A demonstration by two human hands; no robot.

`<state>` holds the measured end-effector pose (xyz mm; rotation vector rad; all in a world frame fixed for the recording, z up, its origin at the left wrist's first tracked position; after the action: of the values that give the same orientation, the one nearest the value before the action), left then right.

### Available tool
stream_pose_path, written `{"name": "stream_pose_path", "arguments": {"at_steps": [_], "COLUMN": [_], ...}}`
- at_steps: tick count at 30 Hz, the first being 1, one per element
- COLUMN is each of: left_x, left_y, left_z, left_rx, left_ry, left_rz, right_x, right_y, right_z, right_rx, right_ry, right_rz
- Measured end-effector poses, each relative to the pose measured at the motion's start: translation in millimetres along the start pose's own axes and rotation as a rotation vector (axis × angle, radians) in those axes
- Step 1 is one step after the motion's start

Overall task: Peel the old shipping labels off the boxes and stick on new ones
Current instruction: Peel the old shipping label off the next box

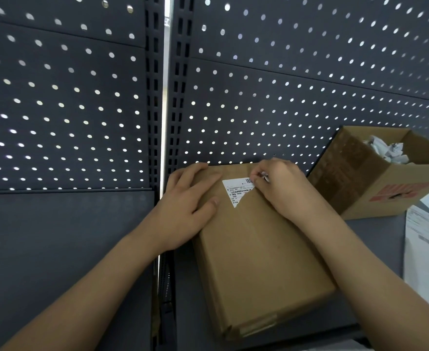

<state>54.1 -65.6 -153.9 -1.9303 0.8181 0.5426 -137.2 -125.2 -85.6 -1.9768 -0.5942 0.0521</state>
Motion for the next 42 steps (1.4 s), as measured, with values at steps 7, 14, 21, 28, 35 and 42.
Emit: {"name": "stream_pose_path", "arguments": {"at_steps": [7,14,21,28,35,42], "left_x": [0.8,-2.3,-2.0,-1.8,0.2,0.3], "left_y": [0.6,-0.8,-0.5,-0.6,0.7,0.5], "left_z": [0.8,0.3,0.2,0.4,-0.3,0.5], "left_rx": [0.010,0.011,0.009,0.007,0.000,0.002], "left_ry": [-0.009,-0.009,-0.006,-0.009,-0.006,-0.003], "left_rz": [0.013,-0.001,-0.002,0.008,0.011,0.008], "right_x": [13.2,12.4,4.1,0.2,1.8,4.4], "right_y": [6.0,9.8,1.1,-6.7,-2.6,-2.5], "right_z": [-7.2,-2.4,-2.2,2.0,6.0,9.6], "right_rx": [0.138,0.110,0.151,0.113,0.035,0.013], "right_ry": [-0.003,-0.042,0.095,0.148,0.042,-0.040], "right_rz": [0.267,0.313,0.033,-0.082,-0.084,-0.021]}}
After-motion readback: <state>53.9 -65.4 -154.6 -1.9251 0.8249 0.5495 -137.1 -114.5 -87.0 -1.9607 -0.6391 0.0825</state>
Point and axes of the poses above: each hand's wrist, its own z-axis away from the middle knuckle, its own y-axis out of the palm, x = y × z, the point moved 3 cm from there along -z, towards the middle knuckle, and after that the axes turned 13 degrees about -x, right-handed, at the moved point
